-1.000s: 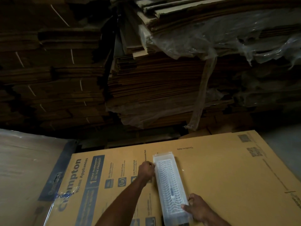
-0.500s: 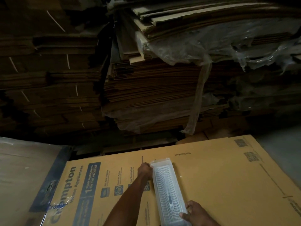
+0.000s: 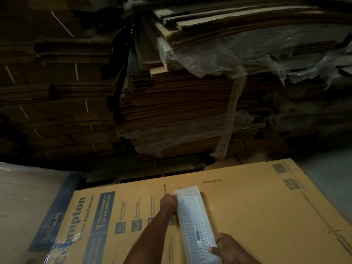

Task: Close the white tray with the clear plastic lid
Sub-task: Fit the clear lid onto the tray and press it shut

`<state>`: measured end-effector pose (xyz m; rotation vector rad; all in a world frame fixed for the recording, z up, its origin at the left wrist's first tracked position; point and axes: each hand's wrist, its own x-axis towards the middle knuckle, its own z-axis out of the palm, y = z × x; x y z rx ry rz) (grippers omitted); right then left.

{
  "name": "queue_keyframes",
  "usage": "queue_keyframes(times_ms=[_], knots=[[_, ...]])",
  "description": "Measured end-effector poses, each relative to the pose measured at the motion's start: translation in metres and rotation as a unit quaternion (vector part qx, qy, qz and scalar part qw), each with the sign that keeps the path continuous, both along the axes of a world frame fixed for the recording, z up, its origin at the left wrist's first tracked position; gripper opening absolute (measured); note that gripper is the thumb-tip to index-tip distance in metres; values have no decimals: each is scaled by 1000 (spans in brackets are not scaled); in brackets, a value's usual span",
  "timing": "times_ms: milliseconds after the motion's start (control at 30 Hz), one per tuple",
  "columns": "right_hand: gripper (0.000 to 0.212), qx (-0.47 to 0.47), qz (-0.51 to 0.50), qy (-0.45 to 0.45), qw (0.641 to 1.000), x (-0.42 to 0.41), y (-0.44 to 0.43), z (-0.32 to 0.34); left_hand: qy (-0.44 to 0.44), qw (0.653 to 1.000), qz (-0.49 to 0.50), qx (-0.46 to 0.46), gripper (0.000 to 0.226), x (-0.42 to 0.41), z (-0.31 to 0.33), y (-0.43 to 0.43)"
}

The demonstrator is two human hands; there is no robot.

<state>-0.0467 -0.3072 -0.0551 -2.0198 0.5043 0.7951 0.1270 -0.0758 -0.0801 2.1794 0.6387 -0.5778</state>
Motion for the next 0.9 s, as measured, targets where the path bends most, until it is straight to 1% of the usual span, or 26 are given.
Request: queue_keyframes(times_ms=[33,100,133,167,300,333,400,467,667,767,800,900], knots=[[95,-9,2,-1,1000,1,2,6,0,1000,5,-6,46,1,0,0],[82,-14,11,6,1000,3,3,11,-10,998,23,-51,31,2,3,-1],[72,-14,17,10,1000,4,4,12,-19,996,30,-81,23,2,4,0],[62,-16,23,11,1000,5,5,12,-24,994,34,-101,22,3,7,0],[42,-19,41,11,999,8,5,17,-25,993,50,-103,21,12,6,1],[38,-18,43,11,999,10,6,18,-29,995,47,-89,22,15,3,2],[35,-15,49,12,999,12,7,20,-37,999,10,-34,24,21,-4,3],[36,-15,46,15,999,15,8,21,-41,999,-9,1,25,20,1,2],[37,-17,45,20,999,19,5,13,-41,999,0,-11,16,20,3,4],[42,-16,37,19,999,19,4,6,-45,999,-4,-2,23,21,4,3],[48,-21,37,18,999,18,2,5,-44,999,-6,6,27,20,8,2],[89,-22,35,4,999,17,-7,-15,-23,999,-28,35,34,20,13,1]])
